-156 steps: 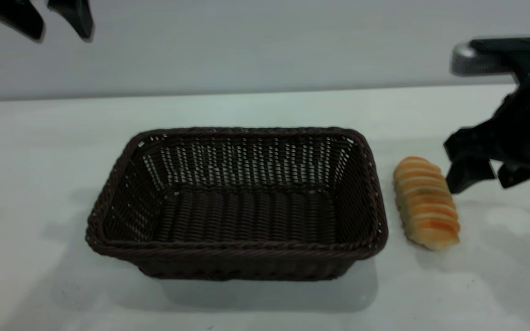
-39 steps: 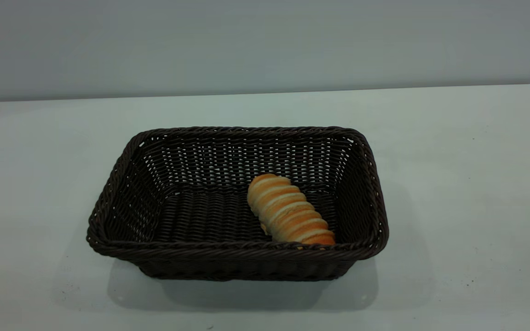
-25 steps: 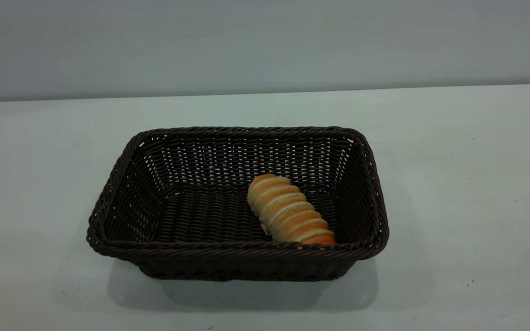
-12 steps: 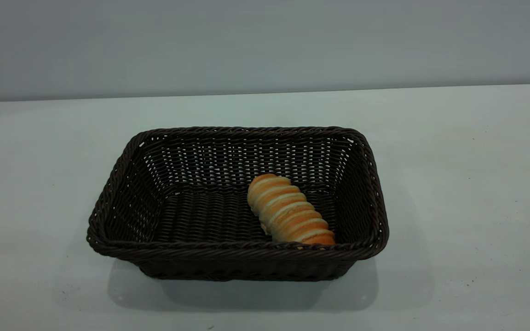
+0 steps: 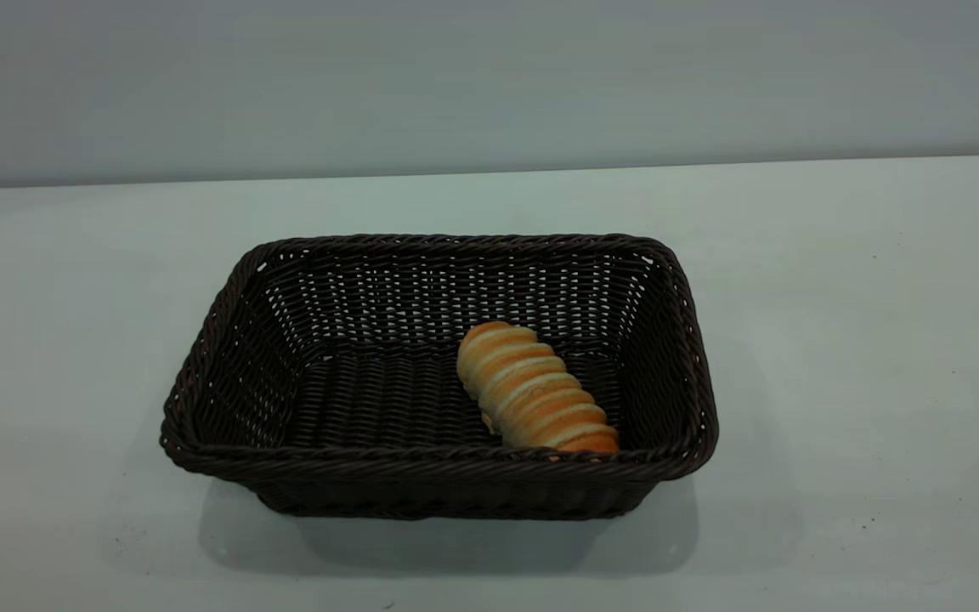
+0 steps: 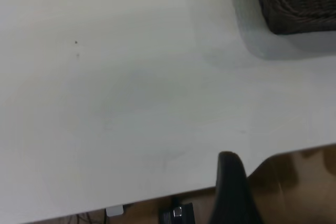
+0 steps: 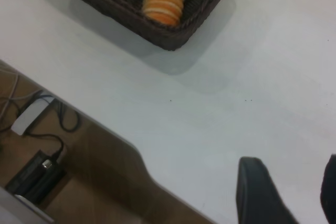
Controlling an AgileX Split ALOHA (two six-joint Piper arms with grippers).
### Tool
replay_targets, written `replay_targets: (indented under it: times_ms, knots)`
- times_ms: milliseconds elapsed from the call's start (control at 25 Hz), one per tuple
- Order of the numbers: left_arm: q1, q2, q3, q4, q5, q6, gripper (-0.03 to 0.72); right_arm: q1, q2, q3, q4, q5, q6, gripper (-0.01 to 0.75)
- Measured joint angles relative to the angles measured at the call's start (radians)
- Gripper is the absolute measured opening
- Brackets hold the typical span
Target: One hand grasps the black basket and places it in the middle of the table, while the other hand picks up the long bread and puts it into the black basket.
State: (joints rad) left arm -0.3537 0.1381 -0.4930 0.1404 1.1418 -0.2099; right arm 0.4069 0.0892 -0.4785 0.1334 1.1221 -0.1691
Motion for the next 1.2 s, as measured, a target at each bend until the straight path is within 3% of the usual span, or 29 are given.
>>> replay_targets:
  times_ms: [120,400,600,1200]
  knots:
    - [0.081,-0.023,0.000,0.001,0.000,0.000,0.548,-0.051,0.000,0.000,0.000,0.000,0.000,0.278]
    - [0.283,-0.103,0.000,0.001,0.000,0.000,0.548,-0.282,0.000,0.000,0.000,0.000,0.000,0.278]
    - [0.331,-0.157,0.000,0.001,0.002,0.000,0.548,-0.376,0.000,0.000,0.000,0.000,0.000,0.278]
    - [0.352,-0.158,0.000,0.001,0.002,0.000,0.548,-0.390,0.000,0.000,0.001,0.000,0.000,0.278]
